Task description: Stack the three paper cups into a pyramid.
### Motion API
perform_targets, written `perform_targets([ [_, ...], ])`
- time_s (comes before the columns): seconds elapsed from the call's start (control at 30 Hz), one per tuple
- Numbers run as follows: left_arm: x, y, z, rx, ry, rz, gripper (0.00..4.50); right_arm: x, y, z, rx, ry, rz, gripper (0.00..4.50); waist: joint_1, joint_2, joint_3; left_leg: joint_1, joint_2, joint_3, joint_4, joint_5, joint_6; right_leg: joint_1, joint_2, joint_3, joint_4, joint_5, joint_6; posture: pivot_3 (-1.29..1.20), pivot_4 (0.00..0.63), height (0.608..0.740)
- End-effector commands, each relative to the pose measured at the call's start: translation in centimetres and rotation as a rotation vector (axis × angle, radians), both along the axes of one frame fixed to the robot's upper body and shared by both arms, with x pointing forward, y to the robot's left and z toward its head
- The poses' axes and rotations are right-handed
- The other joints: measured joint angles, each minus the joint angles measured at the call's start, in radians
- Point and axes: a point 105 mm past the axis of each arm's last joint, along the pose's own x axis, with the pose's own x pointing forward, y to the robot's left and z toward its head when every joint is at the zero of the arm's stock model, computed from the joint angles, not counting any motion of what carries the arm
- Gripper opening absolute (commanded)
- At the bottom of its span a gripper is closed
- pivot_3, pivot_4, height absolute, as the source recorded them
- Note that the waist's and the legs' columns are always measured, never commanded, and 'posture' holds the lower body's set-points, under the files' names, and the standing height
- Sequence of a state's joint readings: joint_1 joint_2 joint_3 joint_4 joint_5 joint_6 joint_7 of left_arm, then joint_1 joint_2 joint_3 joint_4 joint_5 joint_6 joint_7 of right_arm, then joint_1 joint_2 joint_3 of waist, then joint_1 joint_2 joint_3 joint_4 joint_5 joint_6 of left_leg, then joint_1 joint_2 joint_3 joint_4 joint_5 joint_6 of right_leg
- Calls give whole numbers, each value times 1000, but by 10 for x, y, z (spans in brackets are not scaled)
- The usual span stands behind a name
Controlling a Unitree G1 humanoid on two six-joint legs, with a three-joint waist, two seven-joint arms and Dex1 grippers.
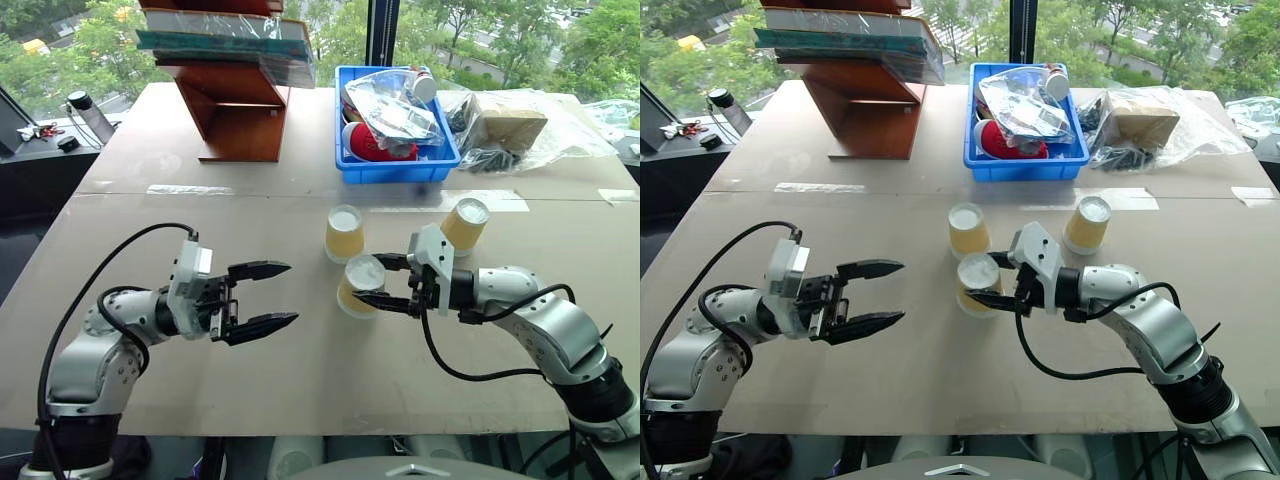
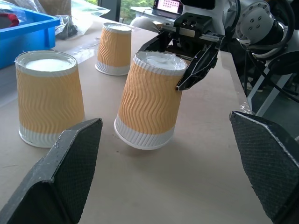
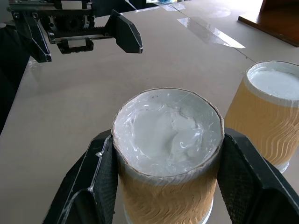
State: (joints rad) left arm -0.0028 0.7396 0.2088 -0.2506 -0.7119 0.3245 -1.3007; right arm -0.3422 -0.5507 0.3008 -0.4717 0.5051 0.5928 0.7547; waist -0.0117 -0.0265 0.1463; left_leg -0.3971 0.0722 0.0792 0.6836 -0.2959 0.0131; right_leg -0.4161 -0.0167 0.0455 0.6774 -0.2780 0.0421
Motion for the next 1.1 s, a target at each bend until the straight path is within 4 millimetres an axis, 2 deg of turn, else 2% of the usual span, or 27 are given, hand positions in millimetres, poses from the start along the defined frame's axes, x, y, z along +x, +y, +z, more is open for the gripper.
perform_targets([
  [0.03, -4, -2, 11, -10, -37, -6, 4500, -2, -3, 7, 5, -49, 9, 2326, 0, 0, 0, 0, 0, 0, 0, 0, 0, 0, 0, 0, 0, 0, 0, 0, 150, 740],
  [0.4, -1, -4, 11, -6, -37, -3, 4500, 10, 5, -5, -23, -65, 26, 2326, -1, 0, 0, 0, 0, 0, 0, 0, 0, 0, 0, 0, 0, 0, 0, 0, 150, 740],
  [1.07, -1, -7, 12, -14, -41, 5, 4500, 12, 17, -5, -16, -84, 76, 2326, -1, 0, 0, 0, 0, 0, 0, 0, 0, 0, 0, 0, 1, 0, 0, 0, 150, 740],
  [1.1, -1, -7, 12, -14, -41, 6, 4500, 13, 17, -6, -15, -79, 78, 2726, -1, 0, 0, 0, 0, 0, 0, 0, 0, 0, 0, 0, 1, 0, 0, 0, 150, 740],
])
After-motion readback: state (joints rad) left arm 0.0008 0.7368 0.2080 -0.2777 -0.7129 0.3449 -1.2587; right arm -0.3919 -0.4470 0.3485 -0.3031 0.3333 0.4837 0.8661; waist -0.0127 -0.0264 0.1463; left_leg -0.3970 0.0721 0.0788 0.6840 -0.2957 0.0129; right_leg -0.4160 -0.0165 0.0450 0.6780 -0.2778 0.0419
